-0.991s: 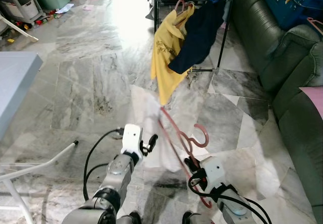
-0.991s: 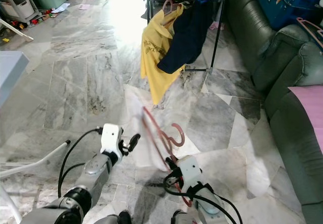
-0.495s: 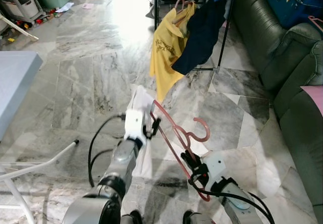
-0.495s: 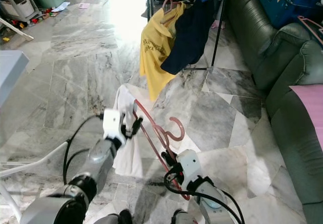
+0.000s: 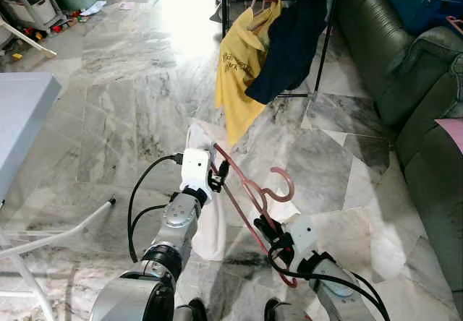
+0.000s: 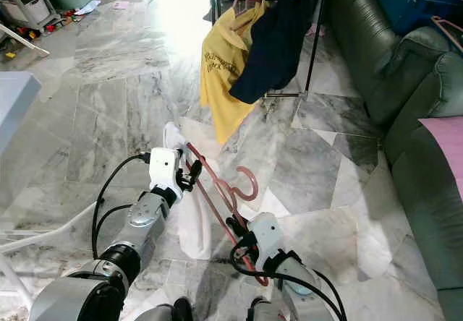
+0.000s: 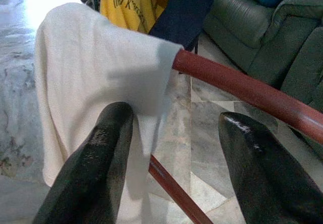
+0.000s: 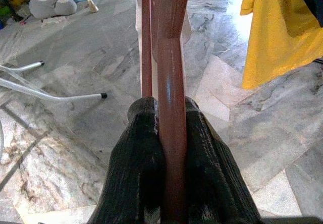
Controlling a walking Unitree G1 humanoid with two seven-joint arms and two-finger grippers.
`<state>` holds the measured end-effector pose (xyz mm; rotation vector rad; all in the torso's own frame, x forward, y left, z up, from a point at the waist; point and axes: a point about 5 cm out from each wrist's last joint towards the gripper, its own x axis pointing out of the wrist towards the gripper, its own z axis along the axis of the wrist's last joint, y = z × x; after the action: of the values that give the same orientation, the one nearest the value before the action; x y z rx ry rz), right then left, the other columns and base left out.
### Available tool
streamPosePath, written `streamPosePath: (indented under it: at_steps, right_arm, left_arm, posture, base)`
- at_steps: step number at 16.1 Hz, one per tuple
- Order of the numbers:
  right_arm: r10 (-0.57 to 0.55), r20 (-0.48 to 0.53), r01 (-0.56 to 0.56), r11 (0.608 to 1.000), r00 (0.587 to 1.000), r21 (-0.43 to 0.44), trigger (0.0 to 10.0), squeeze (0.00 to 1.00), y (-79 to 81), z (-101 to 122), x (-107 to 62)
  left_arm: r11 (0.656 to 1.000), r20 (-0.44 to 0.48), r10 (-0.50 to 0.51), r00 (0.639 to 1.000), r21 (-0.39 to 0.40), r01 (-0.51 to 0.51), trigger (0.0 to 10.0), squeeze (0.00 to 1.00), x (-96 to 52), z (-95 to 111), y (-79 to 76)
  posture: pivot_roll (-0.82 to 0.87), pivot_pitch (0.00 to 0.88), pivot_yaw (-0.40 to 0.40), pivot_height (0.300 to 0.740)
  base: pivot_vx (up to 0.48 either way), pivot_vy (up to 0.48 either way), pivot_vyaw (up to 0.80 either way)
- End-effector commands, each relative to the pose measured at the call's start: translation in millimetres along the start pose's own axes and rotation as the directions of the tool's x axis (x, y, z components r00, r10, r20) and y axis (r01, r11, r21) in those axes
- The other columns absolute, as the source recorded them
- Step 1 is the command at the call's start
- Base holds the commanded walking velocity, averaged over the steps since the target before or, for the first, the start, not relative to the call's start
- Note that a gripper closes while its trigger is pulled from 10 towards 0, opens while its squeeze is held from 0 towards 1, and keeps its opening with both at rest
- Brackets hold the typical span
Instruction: Hang hanger
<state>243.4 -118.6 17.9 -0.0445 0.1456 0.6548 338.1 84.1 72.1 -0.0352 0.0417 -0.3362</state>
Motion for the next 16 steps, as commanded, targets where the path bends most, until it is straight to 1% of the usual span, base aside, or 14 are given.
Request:
streamPosePath:
  at_steps: [1,4,5,6,7,8,12,16]
  right_arm:
    - [0.014,0.014,-0.014,1.000,1.000,-0.016,10.0,0.00,3.4,4,2.8]
    - [0.007,0.019,-0.007,1.000,1.000,-0.024,10.0,0.00,2.0,6,2.7]
    - [0.004,0.019,-0.003,1.000,1.000,-0.024,10.0,0.00,0.8,7,2.9]
    - [0.002,0.018,-0.001,1.000,1.000,-0.025,10.0,0.00,0.8,7,3.4]
    - [0.001,0.017,0.000,1.000,1.000,-0.025,10.0,0.00,0.8,7,3.4]
    - [0.002,0.017,-0.001,1.000,1.000,-0.026,10.0,0.00,2.3,7,3.5]
    - [0.009,0.016,-0.008,1.000,1.000,-0.030,10.0,0.00,4.9,7,4.0]
    - [0.020,0.016,-0.019,0.999,1.000,-0.030,10.0,0.00,6.9,8,4.0]
  left_arm:
    - [1.000,-0.003,0.004,1.000,0.009,-0.004,0.0,0.00,-0.6,-1,1.3]
    - [0.999,0.009,-0.002,1.000,0.043,0.002,0.0,0.00,-0.8,1,3.4]
    - [0.997,0.000,-0.021,1.000,0.071,0.021,0.0,0.00,-1.6,0,4.4]
    - [0.996,-0.010,-0.031,0.999,0.088,0.032,10.0,0.00,-2.9,-1,6.1]
    - [0.995,-0.015,-0.025,1.000,0.093,0.026,7.0,0.00,-4.1,-2,8.8]
    - [0.996,-0.023,-0.028,0.999,0.089,0.030,0.0,0.00,-6.5,-5,12.4]
    - [0.994,-0.047,-0.029,0.998,0.100,0.033,0.0,0.00,-9.3,-9,14.3]
    - [0.995,-0.068,-0.037,0.997,0.087,0.043,0.0,0.00,-10.8,-14,12.4]
  posture:
    - [-0.21,0.168,0.056,0.740]
    - [-0.21,0.167,0.057,0.740]
    - [-0.21,0.167,0.059,0.740]
    - [-0.21,0.167,0.060,0.740]
    - [-0.21,0.167,0.060,0.740]
    - [-0.20,0.167,0.062,0.740]
    - [-0.20,0.166,0.057,0.740]
    - [-0.20,0.165,0.055,0.740]
  base:
    - [0.000,0.000,0.00]
    - [0.000,0.000,0.00]
    - [0.000,0.000,0.00]
    - [0.000,0.000,0.00]
    - [0.000,0.000,0.00]
    - [0.000,0.000,0.00]
    - [0.000,0.000,0.00]
    - [0.000,0.000,0.00]
